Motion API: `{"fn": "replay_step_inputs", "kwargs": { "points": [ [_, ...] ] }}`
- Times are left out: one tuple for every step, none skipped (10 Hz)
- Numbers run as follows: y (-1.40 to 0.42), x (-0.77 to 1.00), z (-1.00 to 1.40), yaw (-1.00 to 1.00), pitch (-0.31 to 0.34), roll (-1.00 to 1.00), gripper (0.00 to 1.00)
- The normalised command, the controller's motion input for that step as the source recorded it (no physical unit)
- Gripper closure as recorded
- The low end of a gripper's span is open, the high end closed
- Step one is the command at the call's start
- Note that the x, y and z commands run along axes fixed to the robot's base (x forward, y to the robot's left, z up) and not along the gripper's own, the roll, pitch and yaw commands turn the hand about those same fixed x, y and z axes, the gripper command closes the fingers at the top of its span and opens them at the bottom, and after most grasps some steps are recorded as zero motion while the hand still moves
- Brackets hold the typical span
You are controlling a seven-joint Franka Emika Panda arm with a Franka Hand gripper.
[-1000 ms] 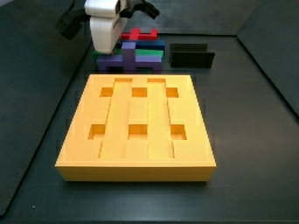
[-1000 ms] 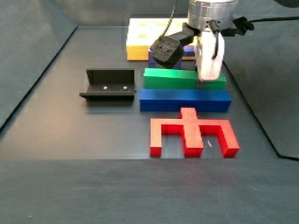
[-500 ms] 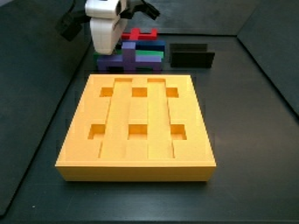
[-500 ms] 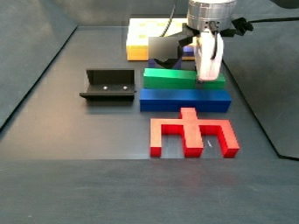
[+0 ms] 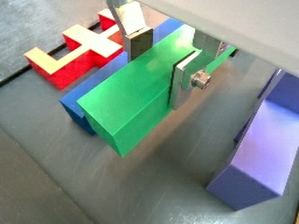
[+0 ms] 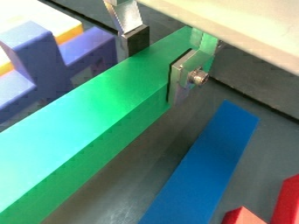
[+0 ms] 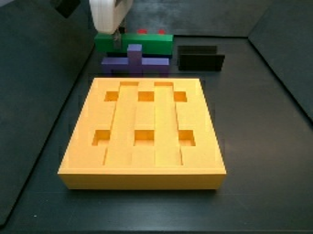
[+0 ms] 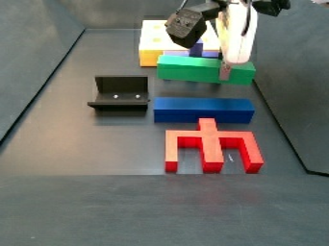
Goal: Pick up the green object. Move up. Move to above the board. Insert the green object.
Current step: Move to above the board.
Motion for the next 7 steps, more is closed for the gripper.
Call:
{"fn": "replay_step_inputs", "kwargs": {
  "points": [
    [0.00,-0.02,1.40,0.00,0.032,0.00,1.00],
    [0.00,-0.04,1.40,0.00,0.042,0.02,1.00],
    [0.00,-0.01,1.40,0.00,0.016,0.03,1.00],
    [0.00,0.01,1.40,0.00,0.036,0.02,1.00],
    [0.00,0.00,1.40,0.00,0.076,0.01,1.00],
    [-0.01,0.00,1.40,0.00,0.070,0.01,1.00],
    [0.00,0.01,0.61,0.00,0.061,0.01,1.00]
  ]
}}
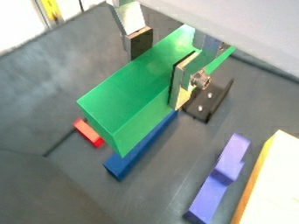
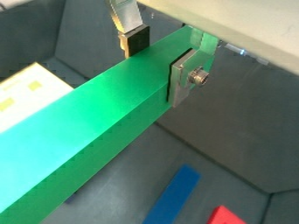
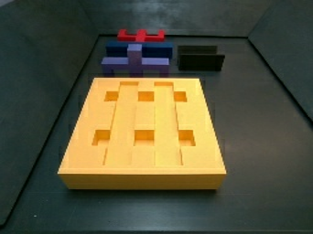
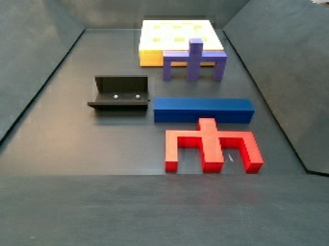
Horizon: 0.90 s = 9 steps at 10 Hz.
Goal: Pick up the green object. Move up. Move to above the board. Insert the green object.
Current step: Move to above the board.
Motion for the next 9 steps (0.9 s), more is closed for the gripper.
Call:
{"fn": "replay_step_inputs", "kwargs": {
  "points": [
    [0.00,0.04,0.26,0.00,0.059,0.01,1.00],
    [-1.40,0.57,0.22,1.00,0.022,0.00,1.00],
    [-1.40,0.57,0.21,1.00,0.027,0.01,1.00],
    [-1.40,0.60,0.20,1.00,0.036,0.01,1.00],
    [-1.40,0.62,0.20,1.00,0.040,0.00,1.00],
    [-1.40,0.62,0.22,1.00,0.046,0.01,1.00],
    [-1.40,0.61,0.22,1.00,0.048,0.01,1.00],
    [-1.40,0.67,0.23,1.00,0.062,0.01,1.00],
    [-1.40,0.71,0.24,1.00,0.068,0.01,1.00]
  ]
}}
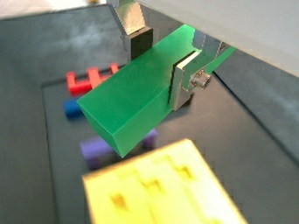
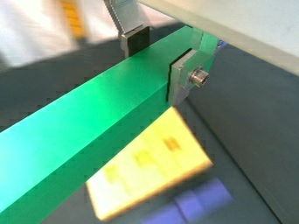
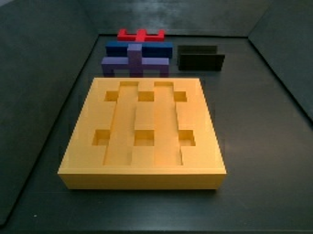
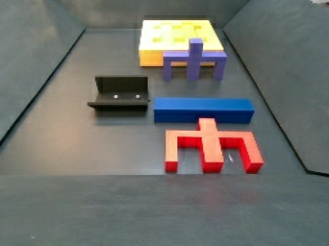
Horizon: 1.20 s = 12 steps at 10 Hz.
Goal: Pick up the green object. Move up. Move to above the board. Insert the green object.
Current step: Move to above the board.
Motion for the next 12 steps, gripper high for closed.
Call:
{"fn": "replay_step_inputs", "kwargs": {
  "points": [
    [-0.58,0.33,0.11,1.00,0.083,0.02,1.00],
    [-0.08,0.11,0.04,1.00,0.092,0.02,1.00],
    [0.03,0.01,0.02,1.00,0.084,0.01,1.00],
    [-0.01,-0.01,0.02,1.00,0.078,0.01,1.00],
    [0.00,0.01,0.02,1.00,0.083,0.01,1.00],
    [0.00,0.01,0.02,1.00,0.086,0.01,1.00],
    [-0.01,0.02,0.02,1.00,0.096,0.01,1.00],
    [-0.01,0.02,0.03,1.00,0.101,0.01,1.00],
    [-0.01,0.03,0.03,1.00,0.114,0.02,1.00],
    [-0.01,0.03,0.03,1.00,0.131,0.02,1.00],
    [-0.01,0.04,0.03,1.00,0.151,0.03,1.00],
    [-0.02,0.04,0.03,1.00,0.177,0.03,1.00]
  ]
}}
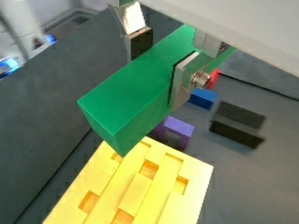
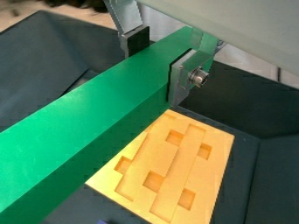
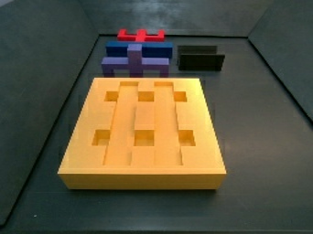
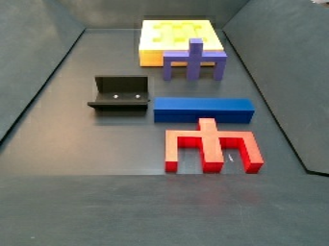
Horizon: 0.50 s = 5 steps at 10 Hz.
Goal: Pick up the green object. Move up. Move to above the board. Insert the green object.
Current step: Move to above the board, then insert the green object.
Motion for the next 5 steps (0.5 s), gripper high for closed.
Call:
{"fn": "replay_step_inputs", "kwargs": {
  "points": [
    [-0.02,0.05,0.03,0.93,0.215,0.04,1.00],
    [-0.02,0.06,0.03,0.58,0.196,0.05,1.00],
    [-0.02,0.07,0.03,0.43,0.181,0.04,1.00],
    [-0.02,0.07,0.02,0.22,0.158,0.04,1.00],
    [0.00,0.00,-0.02,0.00,0.000,0.00,1.00]
  ]
}}
